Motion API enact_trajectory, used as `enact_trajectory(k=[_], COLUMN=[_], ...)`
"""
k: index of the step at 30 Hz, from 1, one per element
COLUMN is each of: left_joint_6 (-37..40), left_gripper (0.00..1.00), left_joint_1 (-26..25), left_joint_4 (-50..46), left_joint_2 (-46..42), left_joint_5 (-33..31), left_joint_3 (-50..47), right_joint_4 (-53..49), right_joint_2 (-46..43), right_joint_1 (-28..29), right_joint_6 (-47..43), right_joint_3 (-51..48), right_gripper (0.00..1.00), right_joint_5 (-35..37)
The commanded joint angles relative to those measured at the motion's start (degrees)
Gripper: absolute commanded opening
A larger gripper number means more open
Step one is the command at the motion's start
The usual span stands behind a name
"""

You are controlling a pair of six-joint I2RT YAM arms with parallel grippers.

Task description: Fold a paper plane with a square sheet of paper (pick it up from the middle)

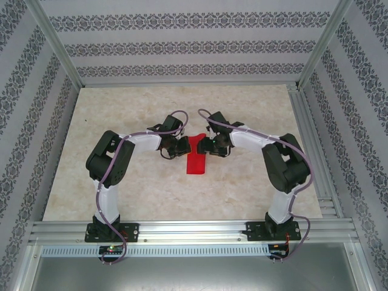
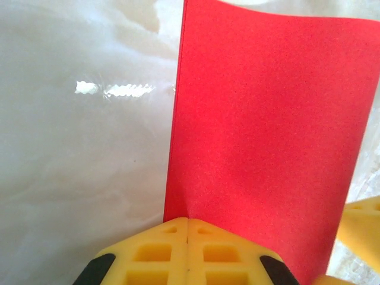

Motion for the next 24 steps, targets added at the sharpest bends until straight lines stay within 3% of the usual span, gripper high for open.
enact_trajectory(k=[1,10,24], left_joint_6=[0.56,0.52,1.82], left_gripper=[0.05,0.04,0.04], left_joint_1=[-0.15,-0.15,-0.15], left_joint_4=[-4.35,-4.53,-6.33], left_joint_2=[1.85,2.1,3.03], left_joint_5=[-3.85,-4.15,-6.33], left_joint_3=[-1.16,-1.06,-1.73], right_joint_4=[3.9,13.84,14.16], right_joint_2=[-4.86,-1.31,3.41], right_joint_1=[-0.72,0.52,-1.94], right_joint_6=[0.0,4.51,5.51], right_joint_3=[-1.72,-4.15,-9.57], right_gripper=[0.6,0.3,0.18], right_joint_5=[-2.95,-14.44,-9.42])
